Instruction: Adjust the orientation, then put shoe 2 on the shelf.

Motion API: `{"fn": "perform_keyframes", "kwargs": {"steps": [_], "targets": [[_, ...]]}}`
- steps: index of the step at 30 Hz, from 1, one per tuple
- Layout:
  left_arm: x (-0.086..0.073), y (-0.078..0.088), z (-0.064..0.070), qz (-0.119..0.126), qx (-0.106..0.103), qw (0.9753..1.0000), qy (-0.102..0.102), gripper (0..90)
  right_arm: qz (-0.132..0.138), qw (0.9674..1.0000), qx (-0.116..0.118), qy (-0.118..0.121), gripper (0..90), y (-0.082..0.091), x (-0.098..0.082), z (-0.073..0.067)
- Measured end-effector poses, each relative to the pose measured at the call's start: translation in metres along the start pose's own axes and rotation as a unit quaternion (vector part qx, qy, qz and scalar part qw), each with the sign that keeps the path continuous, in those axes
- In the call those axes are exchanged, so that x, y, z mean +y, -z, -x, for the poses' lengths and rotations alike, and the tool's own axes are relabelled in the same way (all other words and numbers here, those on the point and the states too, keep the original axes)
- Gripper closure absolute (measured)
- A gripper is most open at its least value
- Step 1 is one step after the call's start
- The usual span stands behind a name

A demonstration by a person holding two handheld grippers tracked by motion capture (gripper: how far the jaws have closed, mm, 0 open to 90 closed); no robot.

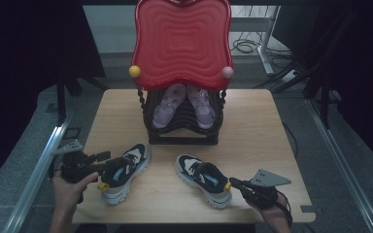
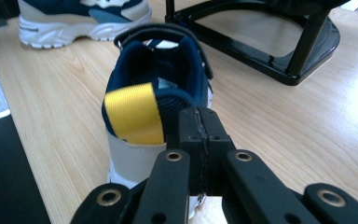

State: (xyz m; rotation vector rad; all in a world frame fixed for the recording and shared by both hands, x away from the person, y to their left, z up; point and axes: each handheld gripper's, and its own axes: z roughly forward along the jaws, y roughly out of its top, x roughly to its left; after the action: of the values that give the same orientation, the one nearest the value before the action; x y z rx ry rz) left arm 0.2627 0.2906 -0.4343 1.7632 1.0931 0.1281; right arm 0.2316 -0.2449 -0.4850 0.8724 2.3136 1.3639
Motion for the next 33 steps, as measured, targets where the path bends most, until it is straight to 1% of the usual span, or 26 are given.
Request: {"fn": "perform_keyframes", "kwargs": {"steps": [3, 5, 7, 9, 12, 15, 18, 21, 24, 26, 30, 33], "targets": [[-0.001, 0.0, 0.0, -0.001, 0.002, 1.0, 0.0, 40.4, 0.015, 0.9998, 0.003, -0.009, 89.3, 0.002, 0.002, 0.004], [-0.002, 0.0, 0.0, -0.003, 0.004, 1.0, 0.001, 40.3, 0.031, 0.9993, 0.004, -0.02, 88.9, 0.003, 0.005, 0.007], [-0.003, 0.001, 0.0, -0.003, 0.005, 1.0, 0.0, 40.3, 0.038, 0.9989, 0.008, -0.026, 86.8, 0.004, 0.007, 0.01], [-0.003, 0.002, 0.0, -0.001, 0.005, 1.0, 0.0, 40.3, 0.049, 0.9982, 0.015, -0.032, 80.5, 0.003, 0.011, 0.013], [-0.002, 0.004, 0.0, 0.004, 0.003, 1.0, -0.007, 40.2, 0.06, 0.9971, 0.028, -0.039, 71.7, 0.001, 0.016, 0.016], [-0.002, 0.003, 0.0, 0.001, 0.003, 1.0, -0.009, 40.2, 0.071, 0.995, 0.031, -0.062, 64.5, -0.001, 0.02, 0.019], [-0.002, 0.001, 0.0, -0.003, 0.005, 0.9999, -0.011, 40.2, 0.074, 0.9939, 0.035, -0.073, 59.8, -0.002, 0.022, 0.021], [-0.003, 0.0, -0.003, -0.008, 0.01, 0.9999, -0.012, 40.3, 0.074, 0.9935, 0.032, -0.08, 56.8, -0.002, 0.022, 0.022], [-0.006, -0.003, -0.009, -0.012, 0.011, 0.9998, -0.006, 40.5, 0.072, 0.9928, 0.032, -0.09, 55.4, -0.004, 0.021, 0.024], [-0.008, -0.006, -0.013, -0.019, 0.011, 0.9998, -0.005, 40.5, 0.069, 0.9922, 0.036, -0.097, 54.7, -0.006, 0.02, 0.026], [-0.009, -0.011, -0.016, -0.029, 0.01, 0.9995, -0.011, 41.1, 0.059, 0.9927, 0.039, -0.098, 52.8, -0.011, 0.018, 0.026], [-0.011, -0.011, -0.018, -0.035, 0.017, 0.9991, -0.014, 41.6, 0.054, 0.9932, 0.037, -0.097, 51.5, -0.012, 0.017, 0.026]]}}
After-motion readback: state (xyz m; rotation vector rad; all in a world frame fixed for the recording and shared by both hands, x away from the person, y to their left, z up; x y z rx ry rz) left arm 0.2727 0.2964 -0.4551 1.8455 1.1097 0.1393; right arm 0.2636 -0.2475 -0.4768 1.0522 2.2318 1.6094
